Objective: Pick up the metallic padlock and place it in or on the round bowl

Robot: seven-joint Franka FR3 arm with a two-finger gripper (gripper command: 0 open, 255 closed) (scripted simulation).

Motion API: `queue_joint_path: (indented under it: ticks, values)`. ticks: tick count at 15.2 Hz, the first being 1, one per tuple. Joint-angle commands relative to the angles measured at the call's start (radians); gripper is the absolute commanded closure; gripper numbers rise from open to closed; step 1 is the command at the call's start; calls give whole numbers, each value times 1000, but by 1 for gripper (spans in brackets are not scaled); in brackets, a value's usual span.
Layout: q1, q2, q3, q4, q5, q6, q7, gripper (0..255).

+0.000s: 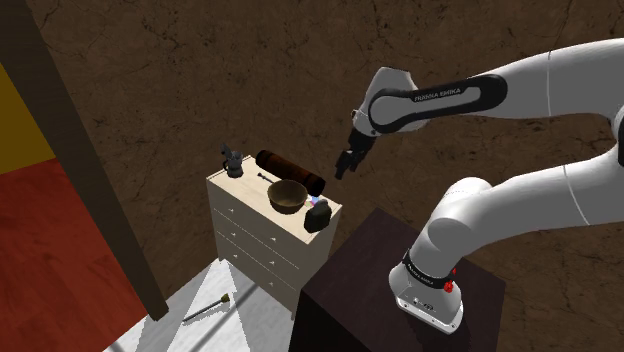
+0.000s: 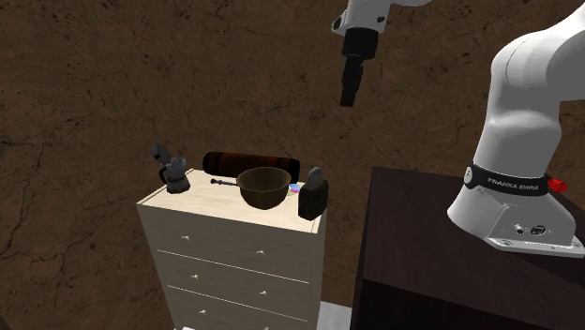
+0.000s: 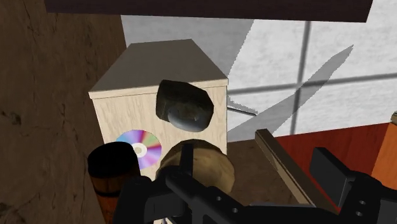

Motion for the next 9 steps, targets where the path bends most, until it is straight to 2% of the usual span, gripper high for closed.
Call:
queue_joint_path:
  ticks: [1, 4, 6, 8, 9]
  values:
    - [6, 40, -37, -44, 10, 109, -57, 0]
    - [44, 156, -111, -76, 51, 286, -161, 0]
    - [99, 250, -179, -82, 108, 403, -252, 0]
    - [195, 352, -275, -74, 210, 514, -376, 0]
    - [267, 404, -340, -63, 287, 564, -457, 0]
